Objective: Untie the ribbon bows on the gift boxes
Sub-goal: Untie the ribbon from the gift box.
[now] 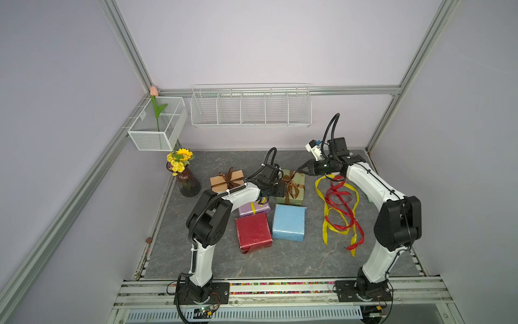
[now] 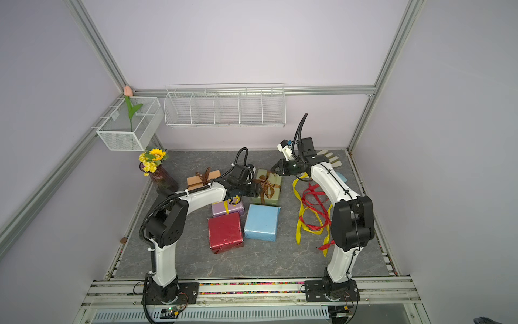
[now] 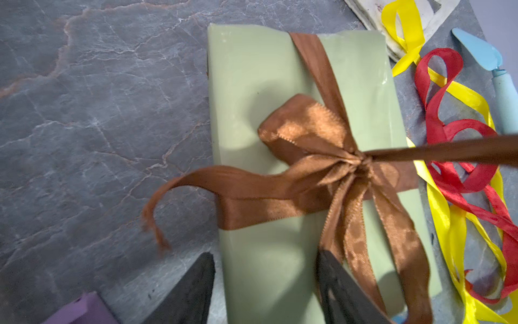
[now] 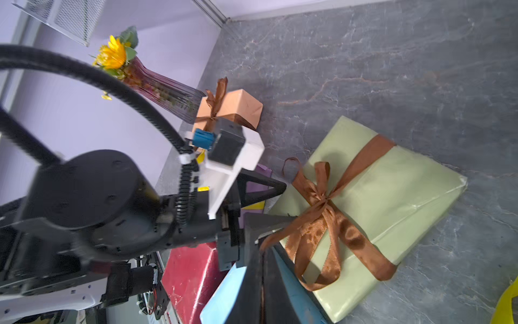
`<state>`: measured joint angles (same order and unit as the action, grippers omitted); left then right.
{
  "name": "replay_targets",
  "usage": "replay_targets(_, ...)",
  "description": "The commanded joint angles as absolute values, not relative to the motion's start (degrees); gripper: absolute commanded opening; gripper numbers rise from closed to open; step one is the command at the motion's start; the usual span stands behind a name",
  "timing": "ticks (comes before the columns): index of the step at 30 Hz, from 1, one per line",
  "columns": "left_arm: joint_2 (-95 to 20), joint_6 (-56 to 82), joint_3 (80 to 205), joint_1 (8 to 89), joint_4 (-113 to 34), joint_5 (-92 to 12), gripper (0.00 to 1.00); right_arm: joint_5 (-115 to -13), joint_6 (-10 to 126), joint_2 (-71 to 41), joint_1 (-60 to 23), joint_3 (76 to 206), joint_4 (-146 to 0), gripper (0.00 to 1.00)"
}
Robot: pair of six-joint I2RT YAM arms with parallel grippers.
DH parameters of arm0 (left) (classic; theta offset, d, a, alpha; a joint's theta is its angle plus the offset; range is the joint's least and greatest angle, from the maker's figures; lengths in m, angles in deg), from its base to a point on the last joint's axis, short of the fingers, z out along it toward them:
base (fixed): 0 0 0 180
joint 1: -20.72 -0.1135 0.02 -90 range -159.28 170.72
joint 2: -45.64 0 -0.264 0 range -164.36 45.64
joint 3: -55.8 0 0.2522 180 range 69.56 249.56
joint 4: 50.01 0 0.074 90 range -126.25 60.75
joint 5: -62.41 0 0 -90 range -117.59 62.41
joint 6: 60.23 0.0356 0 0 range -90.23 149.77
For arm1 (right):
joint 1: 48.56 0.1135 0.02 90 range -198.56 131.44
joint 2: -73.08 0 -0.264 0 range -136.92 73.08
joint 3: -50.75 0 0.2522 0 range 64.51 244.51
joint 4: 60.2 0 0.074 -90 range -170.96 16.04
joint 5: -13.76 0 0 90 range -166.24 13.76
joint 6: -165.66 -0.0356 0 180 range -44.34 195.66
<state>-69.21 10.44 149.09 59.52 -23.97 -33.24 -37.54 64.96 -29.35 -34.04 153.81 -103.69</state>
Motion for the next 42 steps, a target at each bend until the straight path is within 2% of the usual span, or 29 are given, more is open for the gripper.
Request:
replay_targets(1, -68.96, 9.91, 147.61, 59.60, -20.82, -31.20, 0.60, -36.42, 64.13, -25.82, -33.94, 154.62, -103.10, 0.07)
replay_targets(15, -68.63, 9.56, 146.95, 59.57, -21.04, -31.10, 0.60, -40.50, 64.08, -12.66, -34.14, 154.07, -103.96, 0.07)
replay_targets(23, -68.36, 8.94, 146.84, 59.66, -21.33, -31.47, 0.60, -43.68, 64.55, -9.72, -35.26, 152.06, -103.72, 0.07)
replay_targets(30, -66.55, 9.32, 146.83, 59.65, -21.33, -33.00, 0.60, -48.00, 63.50, -13.62, -37.94, 150.53, -102.15, 0.07)
replay_targets(36, -64.07, 10.21, 147.32, 59.63, -20.38, -33.63, 0.60, -57.98, 61.55, -18.10, -40.74, 148.42, -101.64, 0.07)
replay_targets(42, -62.23, 11.23, 148.67, 59.65, -18.01, -34.45, 0.60, -57.60, 61.16, -22.10, -42.39, 146.35, -101.04, 0.09)
